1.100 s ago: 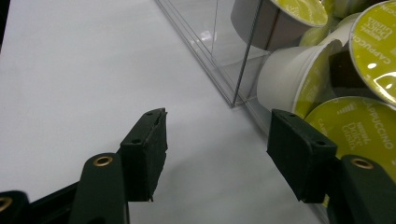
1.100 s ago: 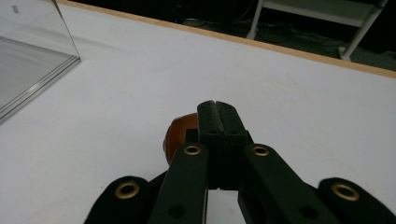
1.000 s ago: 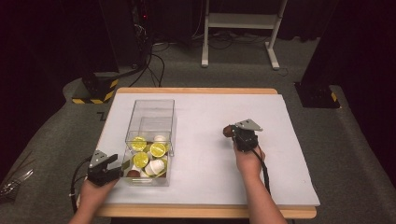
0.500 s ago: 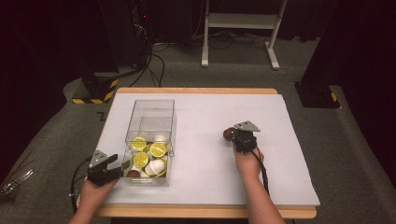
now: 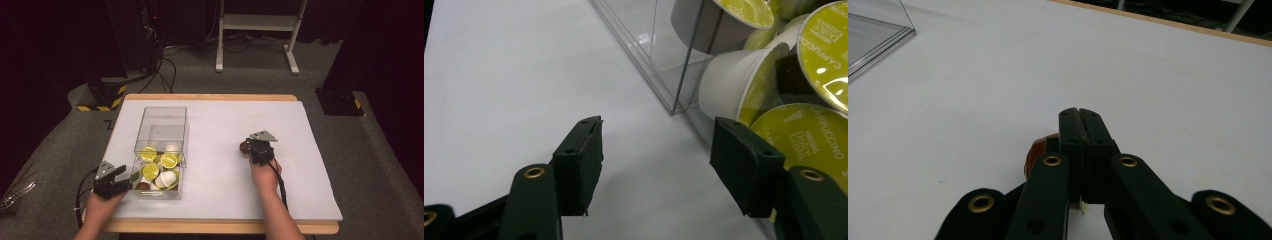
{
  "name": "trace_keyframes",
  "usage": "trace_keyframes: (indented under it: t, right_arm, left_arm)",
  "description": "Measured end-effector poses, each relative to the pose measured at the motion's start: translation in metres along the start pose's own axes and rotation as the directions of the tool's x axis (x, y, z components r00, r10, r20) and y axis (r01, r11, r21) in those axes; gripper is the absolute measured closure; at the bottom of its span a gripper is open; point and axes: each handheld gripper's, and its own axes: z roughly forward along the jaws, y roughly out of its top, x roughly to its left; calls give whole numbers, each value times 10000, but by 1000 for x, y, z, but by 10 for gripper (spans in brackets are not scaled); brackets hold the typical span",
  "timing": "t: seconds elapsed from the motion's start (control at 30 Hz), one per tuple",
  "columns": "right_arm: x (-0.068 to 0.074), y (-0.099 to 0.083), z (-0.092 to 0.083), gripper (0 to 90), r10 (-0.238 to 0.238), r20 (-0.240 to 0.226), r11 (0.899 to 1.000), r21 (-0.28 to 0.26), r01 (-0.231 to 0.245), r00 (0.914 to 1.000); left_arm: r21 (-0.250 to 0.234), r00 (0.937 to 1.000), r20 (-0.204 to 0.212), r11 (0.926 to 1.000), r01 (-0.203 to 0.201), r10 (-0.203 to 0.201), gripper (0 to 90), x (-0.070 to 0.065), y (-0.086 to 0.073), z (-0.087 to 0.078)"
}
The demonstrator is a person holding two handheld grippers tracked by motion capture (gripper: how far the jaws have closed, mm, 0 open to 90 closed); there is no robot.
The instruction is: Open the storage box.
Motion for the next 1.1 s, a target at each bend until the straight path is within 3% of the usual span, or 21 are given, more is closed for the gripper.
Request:
trace_keyframes:
  t: [0.5,1.1]
  right_arm:
    - [5,5,-10,848,-49,-224,9996,-275,43,9997]
    - [31,2,-32,756,-418,-886,9959,-843,343,9952]
  left_arm:
    - [31,10000,-17,10000,6,-6,380,0,0,0]
    - [16,10000,-8,10000,9,-9,380,0,0,0]
